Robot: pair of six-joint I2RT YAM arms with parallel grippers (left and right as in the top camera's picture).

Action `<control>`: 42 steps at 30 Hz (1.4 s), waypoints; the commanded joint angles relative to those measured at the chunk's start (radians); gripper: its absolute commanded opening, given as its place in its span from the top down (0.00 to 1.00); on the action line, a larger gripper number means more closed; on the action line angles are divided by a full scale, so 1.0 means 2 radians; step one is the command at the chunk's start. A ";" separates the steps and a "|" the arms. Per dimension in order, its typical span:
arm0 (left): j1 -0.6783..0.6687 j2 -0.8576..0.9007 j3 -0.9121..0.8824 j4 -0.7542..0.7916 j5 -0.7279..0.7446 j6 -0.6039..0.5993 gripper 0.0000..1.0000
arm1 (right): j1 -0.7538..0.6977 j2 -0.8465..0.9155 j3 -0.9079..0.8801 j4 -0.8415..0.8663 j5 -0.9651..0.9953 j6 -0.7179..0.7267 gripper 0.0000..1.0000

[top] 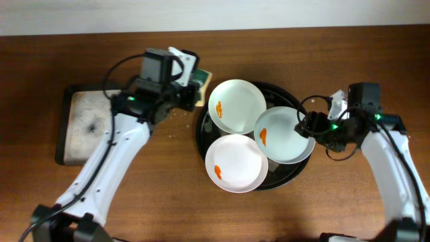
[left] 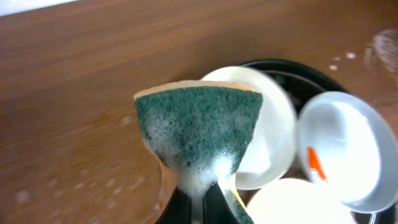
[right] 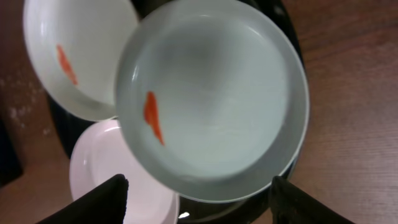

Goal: Clean dirty plates on tray and stack at the side
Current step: 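Lift the sponge with the left gripper and move it toward the plates, then scrub the plate held by the right gripper with the sponge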

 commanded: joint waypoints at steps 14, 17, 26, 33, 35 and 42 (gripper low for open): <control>-0.118 0.115 0.001 0.094 0.006 -0.024 1.00 | -0.003 0.122 0.006 0.040 0.104 0.035 0.49; -0.135 0.115 0.001 0.094 0.006 -0.024 1.00 | -0.003 0.148 0.005 0.040 0.104 0.035 0.54; -0.146 0.115 0.001 0.094 0.006 -0.035 1.00 | -0.002 0.153 0.004 0.034 0.084 0.027 0.64; -0.150 0.131 0.001 0.094 0.031 -0.043 1.00 | -0.003 0.123 0.017 0.035 0.026 -0.012 0.65; -0.162 0.148 0.001 0.117 0.068 -0.044 1.00 | -0.003 0.109 0.018 0.030 0.023 -0.012 0.64; -0.203 0.210 0.001 0.155 0.059 -0.073 1.00 | -0.003 0.109 0.018 0.016 0.044 0.009 0.64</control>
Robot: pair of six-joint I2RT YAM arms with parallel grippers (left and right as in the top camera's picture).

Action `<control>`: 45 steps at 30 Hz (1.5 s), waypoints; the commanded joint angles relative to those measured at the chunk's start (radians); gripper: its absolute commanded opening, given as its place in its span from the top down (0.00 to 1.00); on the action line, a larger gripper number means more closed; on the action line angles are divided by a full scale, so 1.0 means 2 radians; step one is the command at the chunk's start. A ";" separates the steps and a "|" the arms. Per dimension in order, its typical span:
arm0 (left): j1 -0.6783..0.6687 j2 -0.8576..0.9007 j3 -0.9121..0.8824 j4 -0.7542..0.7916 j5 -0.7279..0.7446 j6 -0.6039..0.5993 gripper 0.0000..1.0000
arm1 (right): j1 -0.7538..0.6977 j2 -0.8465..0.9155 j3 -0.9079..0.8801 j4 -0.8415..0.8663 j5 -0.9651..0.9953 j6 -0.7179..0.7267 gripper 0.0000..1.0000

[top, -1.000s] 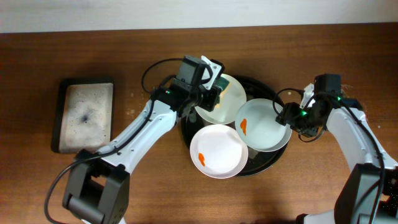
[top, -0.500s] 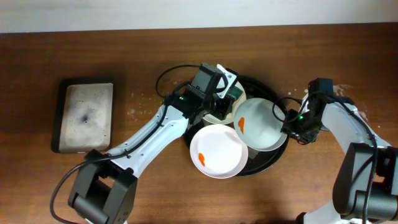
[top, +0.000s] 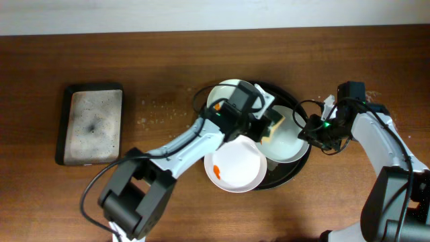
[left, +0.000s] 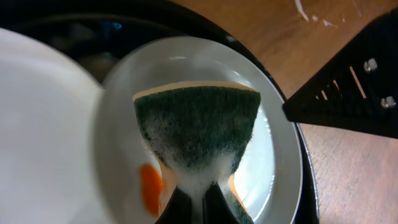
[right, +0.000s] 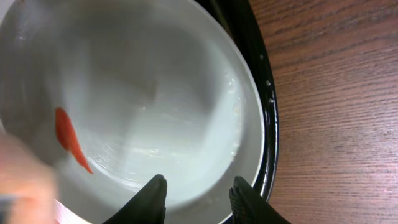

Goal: Clean dirty plates on tray and stack at the side
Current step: 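Scrub the plate held by the right gripper with the sponge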

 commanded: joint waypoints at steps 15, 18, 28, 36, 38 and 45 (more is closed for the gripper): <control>-0.006 0.037 0.001 -0.039 -0.134 -0.013 1.00 | 0.020 0.010 0.006 0.027 0.002 -0.022 0.60; -0.006 0.037 0.001 -0.039 -0.134 -0.013 1.00 | 0.022 0.039 0.005 0.046 -0.014 -0.021 0.60; -0.006 0.037 0.001 -0.038 -0.134 -0.013 1.00 | 0.007 0.078 0.006 0.085 -0.068 -0.049 0.96; -0.006 0.036 0.039 -0.038 -0.044 -0.013 0.94 | 0.001 0.020 0.006 0.061 0.019 -0.019 0.96; -0.007 0.036 0.055 -0.039 -0.022 -0.013 0.94 | 0.001 -0.003 0.006 0.046 0.058 -0.005 0.96; -0.018 0.036 0.061 -0.035 -0.011 -0.013 0.94 | 0.002 -0.028 0.007 -0.016 0.160 0.033 0.96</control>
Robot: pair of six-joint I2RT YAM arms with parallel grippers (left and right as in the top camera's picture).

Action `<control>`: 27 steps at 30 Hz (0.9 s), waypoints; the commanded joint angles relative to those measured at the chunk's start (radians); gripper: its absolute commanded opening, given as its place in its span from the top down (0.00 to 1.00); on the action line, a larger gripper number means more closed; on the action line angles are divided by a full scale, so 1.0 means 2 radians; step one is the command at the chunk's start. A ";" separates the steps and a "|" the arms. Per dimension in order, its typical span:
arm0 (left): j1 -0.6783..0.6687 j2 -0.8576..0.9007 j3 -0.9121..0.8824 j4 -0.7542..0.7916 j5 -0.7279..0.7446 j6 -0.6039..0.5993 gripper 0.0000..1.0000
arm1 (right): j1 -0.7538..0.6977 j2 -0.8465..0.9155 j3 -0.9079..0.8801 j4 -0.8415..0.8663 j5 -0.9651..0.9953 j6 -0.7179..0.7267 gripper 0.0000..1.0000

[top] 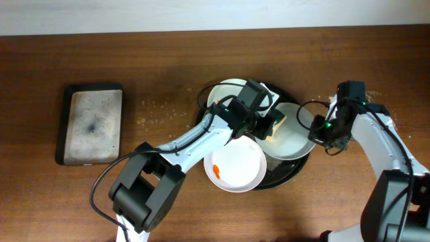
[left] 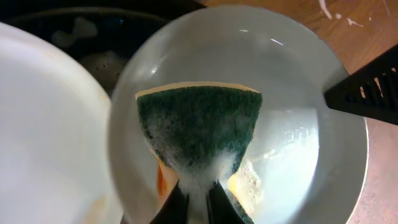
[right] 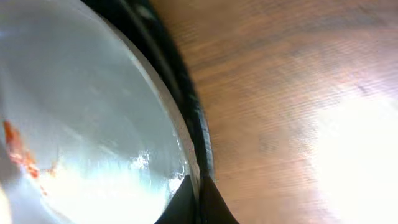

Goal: Clean dirty plates on tray and stack at the side
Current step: 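Scrub the plate held by the right gripper with the sponge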

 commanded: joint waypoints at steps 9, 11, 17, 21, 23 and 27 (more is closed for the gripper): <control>-0.035 0.038 0.010 0.020 0.045 -0.112 1.00 | -0.001 -0.019 0.010 -0.026 0.064 0.027 0.96; -0.033 0.067 0.010 0.020 0.073 -0.143 1.00 | -0.001 -0.021 0.013 -0.027 0.062 0.027 0.96; 0.006 0.080 0.010 -0.018 0.007 -0.156 1.00 | -0.001 -0.025 0.026 -0.039 0.062 0.026 0.96; 0.013 0.080 0.016 -0.022 0.005 -0.150 1.00 | -0.001 -0.027 0.026 -0.039 0.064 0.026 0.96; 0.010 0.080 0.038 -0.022 0.059 -0.138 1.00 | -0.001 -0.027 0.026 -0.039 0.064 0.026 0.96; -0.004 0.080 0.083 -0.022 0.142 -0.124 1.00 | -0.001 -0.027 0.026 -0.039 0.064 0.026 0.96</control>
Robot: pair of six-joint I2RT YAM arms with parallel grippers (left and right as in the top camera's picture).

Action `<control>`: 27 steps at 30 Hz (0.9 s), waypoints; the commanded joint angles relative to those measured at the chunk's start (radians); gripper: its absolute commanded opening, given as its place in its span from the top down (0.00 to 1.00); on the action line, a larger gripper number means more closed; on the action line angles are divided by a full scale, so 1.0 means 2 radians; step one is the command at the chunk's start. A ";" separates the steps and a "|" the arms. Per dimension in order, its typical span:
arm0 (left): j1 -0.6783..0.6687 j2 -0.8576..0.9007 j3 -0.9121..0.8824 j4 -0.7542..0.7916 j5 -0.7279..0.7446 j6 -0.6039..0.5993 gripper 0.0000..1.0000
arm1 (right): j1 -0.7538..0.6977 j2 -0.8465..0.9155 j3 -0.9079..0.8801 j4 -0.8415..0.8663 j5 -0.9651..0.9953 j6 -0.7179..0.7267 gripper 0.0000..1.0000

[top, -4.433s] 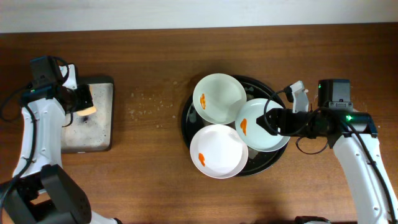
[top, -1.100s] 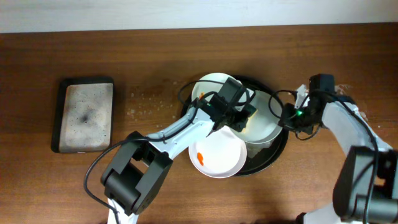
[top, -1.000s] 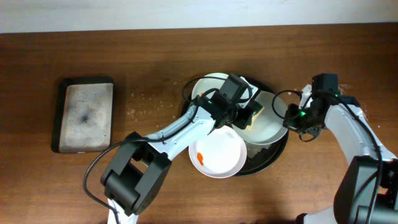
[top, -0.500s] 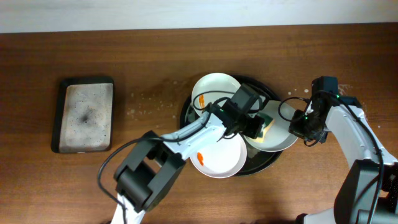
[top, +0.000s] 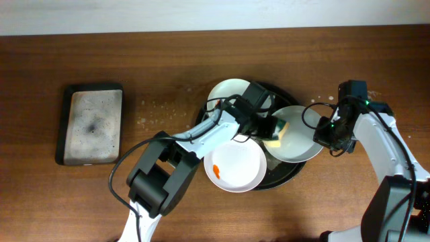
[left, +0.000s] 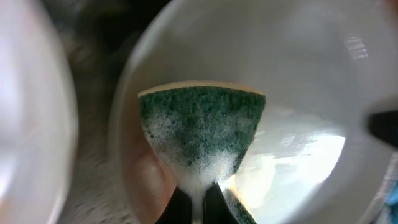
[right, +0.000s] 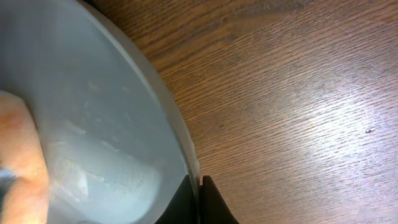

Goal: Clean dirty plates on tray and stack at the side
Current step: 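Scrub the plate held by the right gripper with the sponge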

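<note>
A black round tray (top: 285,176) carries three plates. My right gripper (right: 199,185) is shut on the right rim of the grey-blue plate (top: 299,138), seen close up as the grey-blue plate (right: 93,118). My left gripper (left: 199,198) is shut on a soapy green sponge (left: 200,132) and presses it into that plate's left part; the sponge (top: 274,128) also shows from above. A pale orange smear (left: 149,177) lies beside the sponge. One white plate (top: 227,96) sits at the tray's back left. Another white plate (top: 236,165), with an orange stain (top: 216,170), sits at the front.
A grey rectangular slab (top: 89,124) lies on the wooden table (top: 148,60) at far left. Water or soap flecks (top: 151,106) dot the wood between it and the tray. Bare wood (right: 298,93) lies right of the held plate.
The grey-blue plate and my right gripper have shifted slightly right and toward the front. The sponge sits further into the plate, and the bright orange stain beside it is now a pale smear.
First my left gripper held the sponge left of the tray while my right stood open at the grey-blue plate's edge. Then the sponge was over that plate beside its orange stain. Then my right gripper was shut on the rim; now the stain is faded.
</note>
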 commanded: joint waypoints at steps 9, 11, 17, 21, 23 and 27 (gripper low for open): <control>-0.016 0.047 0.033 -0.027 0.084 0.009 1.00 | -0.002 -0.015 0.012 0.001 0.009 0.002 0.96; -0.008 0.062 0.033 -0.032 0.084 -0.002 1.00 | -0.002 -0.015 0.012 0.001 0.009 0.002 0.96; 0.008 0.065 0.048 -0.073 -0.018 0.005 1.00 | -0.002 -0.015 0.012 0.001 0.009 0.002 0.96; 0.007 0.065 0.102 -0.119 -0.086 0.021 1.00 | -0.002 -0.015 0.012 0.001 0.009 0.002 0.96; 0.001 0.065 0.133 -0.153 -0.143 0.040 1.00 | -0.002 -0.015 0.012 0.001 0.009 0.001 0.96; -0.019 0.065 0.171 -0.174 -0.146 0.046 1.00 | -0.002 -0.015 0.012 0.001 0.009 0.001 0.96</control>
